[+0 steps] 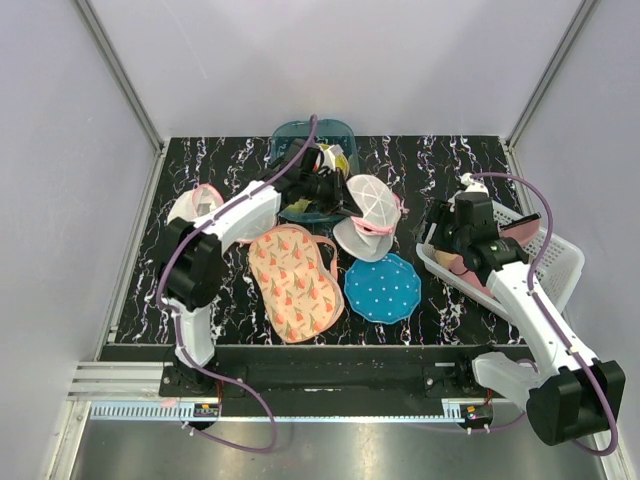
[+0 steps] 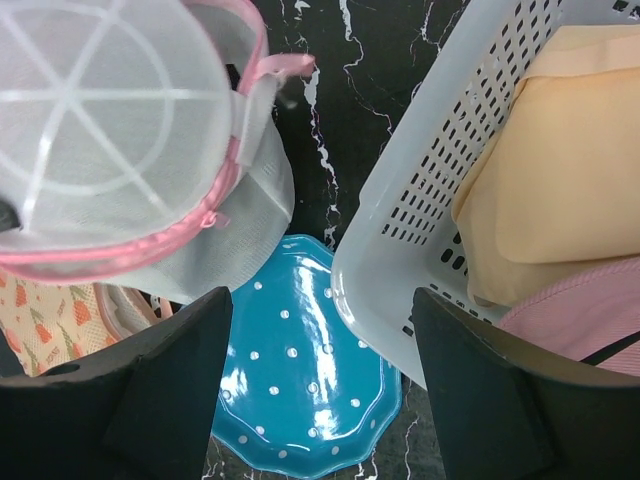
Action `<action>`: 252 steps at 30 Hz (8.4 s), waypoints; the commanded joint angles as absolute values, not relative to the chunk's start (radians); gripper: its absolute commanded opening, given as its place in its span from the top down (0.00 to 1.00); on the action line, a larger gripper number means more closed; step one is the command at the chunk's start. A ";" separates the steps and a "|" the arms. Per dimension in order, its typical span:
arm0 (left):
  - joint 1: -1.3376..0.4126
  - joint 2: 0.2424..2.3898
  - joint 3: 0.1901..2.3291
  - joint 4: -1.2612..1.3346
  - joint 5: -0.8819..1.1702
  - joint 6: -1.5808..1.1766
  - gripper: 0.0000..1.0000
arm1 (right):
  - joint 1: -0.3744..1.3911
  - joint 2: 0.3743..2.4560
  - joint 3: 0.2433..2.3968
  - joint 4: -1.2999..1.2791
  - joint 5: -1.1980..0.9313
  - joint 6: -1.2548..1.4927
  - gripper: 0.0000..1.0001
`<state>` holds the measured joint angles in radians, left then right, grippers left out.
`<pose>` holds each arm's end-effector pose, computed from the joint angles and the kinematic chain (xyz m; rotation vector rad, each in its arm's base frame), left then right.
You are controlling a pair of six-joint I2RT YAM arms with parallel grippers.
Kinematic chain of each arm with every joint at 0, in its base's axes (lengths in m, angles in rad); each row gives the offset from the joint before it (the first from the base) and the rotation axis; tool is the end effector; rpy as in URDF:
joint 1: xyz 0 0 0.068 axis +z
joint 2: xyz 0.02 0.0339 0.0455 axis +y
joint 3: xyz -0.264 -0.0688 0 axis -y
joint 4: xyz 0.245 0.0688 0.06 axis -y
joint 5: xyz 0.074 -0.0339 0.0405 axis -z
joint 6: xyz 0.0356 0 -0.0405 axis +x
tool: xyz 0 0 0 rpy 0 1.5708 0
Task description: Unzip the laundry bag and remove the bra
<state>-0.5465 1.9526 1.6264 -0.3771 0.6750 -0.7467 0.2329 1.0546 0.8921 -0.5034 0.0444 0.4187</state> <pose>0.3706 -0.2515 0.2710 0.1532 2.5079 -1.3866 0.2216 0.0509 0.2950 0.2332 2.2413 0.3032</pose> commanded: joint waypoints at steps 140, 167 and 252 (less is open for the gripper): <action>-0.603 1.721 1.460 -0.379 0.499 -0.614 1.00 | 0.396 1.437 1.149 -0.367 -0.074 0.443 1.00; -0.615 1.772 1.572 -0.434 0.482 -0.597 1.00 | 0.399 1.174 1.359 -0.363 -0.005 0.370 1.00; -0.506 1.626 1.572 -0.379 0.638 -0.617 1.00 | 0.491 1.291 0.844 -0.054 -0.268 0.882 0.21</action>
